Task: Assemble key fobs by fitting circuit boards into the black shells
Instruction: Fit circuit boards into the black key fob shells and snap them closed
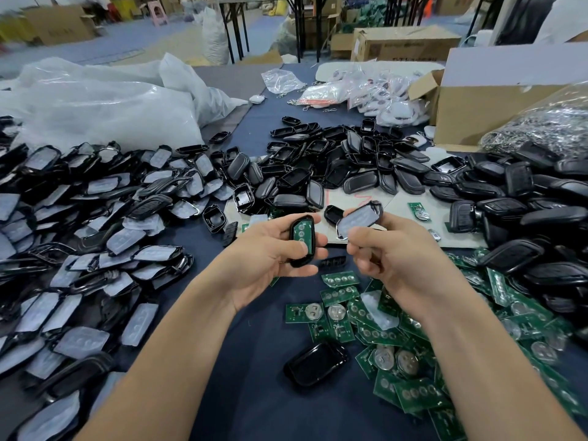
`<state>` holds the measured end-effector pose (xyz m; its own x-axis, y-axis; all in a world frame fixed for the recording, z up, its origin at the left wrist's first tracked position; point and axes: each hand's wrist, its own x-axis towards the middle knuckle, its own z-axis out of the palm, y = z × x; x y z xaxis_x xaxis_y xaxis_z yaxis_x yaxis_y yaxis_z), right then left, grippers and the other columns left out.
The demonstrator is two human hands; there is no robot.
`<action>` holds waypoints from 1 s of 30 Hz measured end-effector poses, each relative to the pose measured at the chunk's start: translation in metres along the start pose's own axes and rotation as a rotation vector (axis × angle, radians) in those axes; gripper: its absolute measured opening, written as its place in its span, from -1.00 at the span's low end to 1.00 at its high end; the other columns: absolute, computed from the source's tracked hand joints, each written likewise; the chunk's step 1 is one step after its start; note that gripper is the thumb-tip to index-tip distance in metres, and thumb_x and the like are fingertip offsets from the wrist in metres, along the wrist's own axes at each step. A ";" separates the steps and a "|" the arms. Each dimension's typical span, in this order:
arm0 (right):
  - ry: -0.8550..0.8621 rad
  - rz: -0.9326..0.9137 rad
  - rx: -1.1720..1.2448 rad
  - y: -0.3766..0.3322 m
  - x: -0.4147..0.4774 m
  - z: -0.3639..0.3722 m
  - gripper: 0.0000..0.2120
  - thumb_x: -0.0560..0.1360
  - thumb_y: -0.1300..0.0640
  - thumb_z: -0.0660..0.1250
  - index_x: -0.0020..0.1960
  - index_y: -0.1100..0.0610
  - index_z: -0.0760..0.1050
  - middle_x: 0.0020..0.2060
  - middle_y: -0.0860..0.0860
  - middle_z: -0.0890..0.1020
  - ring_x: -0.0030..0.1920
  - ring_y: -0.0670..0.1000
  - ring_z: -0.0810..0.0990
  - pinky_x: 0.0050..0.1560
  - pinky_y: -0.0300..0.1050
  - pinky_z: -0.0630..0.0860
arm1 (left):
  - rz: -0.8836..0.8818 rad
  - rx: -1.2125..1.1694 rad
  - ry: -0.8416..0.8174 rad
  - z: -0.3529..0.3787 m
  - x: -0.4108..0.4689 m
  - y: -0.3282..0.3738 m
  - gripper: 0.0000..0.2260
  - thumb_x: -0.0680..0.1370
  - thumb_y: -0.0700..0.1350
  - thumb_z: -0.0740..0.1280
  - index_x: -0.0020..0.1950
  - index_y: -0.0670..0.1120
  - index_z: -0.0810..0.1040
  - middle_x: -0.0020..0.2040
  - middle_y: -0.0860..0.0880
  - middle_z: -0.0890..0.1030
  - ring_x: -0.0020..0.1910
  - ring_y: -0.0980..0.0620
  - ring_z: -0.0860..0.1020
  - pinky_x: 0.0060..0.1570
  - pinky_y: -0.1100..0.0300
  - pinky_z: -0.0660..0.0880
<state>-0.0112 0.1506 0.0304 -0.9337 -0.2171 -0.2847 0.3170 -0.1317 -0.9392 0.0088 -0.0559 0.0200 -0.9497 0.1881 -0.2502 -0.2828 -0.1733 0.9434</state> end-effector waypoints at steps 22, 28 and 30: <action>0.282 -0.520 -0.490 0.026 -0.008 0.033 -0.80 0.61 0.09 0.28 -0.09 -0.05 0.66 -0.33 -0.12 0.67 -0.35 -0.12 0.59 -0.33 -0.23 0.46 | -0.041 -0.017 0.153 0.022 0.004 -0.009 -0.80 0.65 -0.09 0.28 0.09 -0.17 0.64 -0.21 -0.06 0.60 -0.41 0.04 0.48 -0.53 0.26 0.35; 0.152 -0.616 -0.634 0.027 -0.016 0.043 -0.75 0.61 0.19 0.37 0.14 -0.12 0.70 -0.23 -0.29 0.68 -0.10 -0.32 0.61 -0.11 -0.48 0.42 | 0.010 -0.163 0.248 0.020 0.004 -0.005 -0.81 0.66 -0.10 0.31 -0.07 -0.09 0.67 -0.29 -0.02 0.61 -0.45 0.09 0.49 -0.55 0.29 0.30; 0.125 -0.611 -0.703 0.026 -0.016 0.042 -0.72 0.57 0.19 0.40 0.17 -0.11 0.70 -0.21 -0.39 0.64 -0.09 -0.38 0.58 -0.09 -0.53 0.38 | 0.033 -0.211 0.307 0.017 0.005 -0.004 -0.83 0.62 -0.25 0.30 -0.07 -0.10 0.67 -0.32 -0.02 0.60 -0.46 0.10 0.49 -0.57 0.30 0.31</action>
<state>0.0187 0.1098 0.0186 -0.9292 -0.1924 0.3156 -0.3690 0.4345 -0.8216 0.0073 -0.0374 0.0187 -0.9456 -0.1142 -0.3046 -0.2427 -0.3760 0.8943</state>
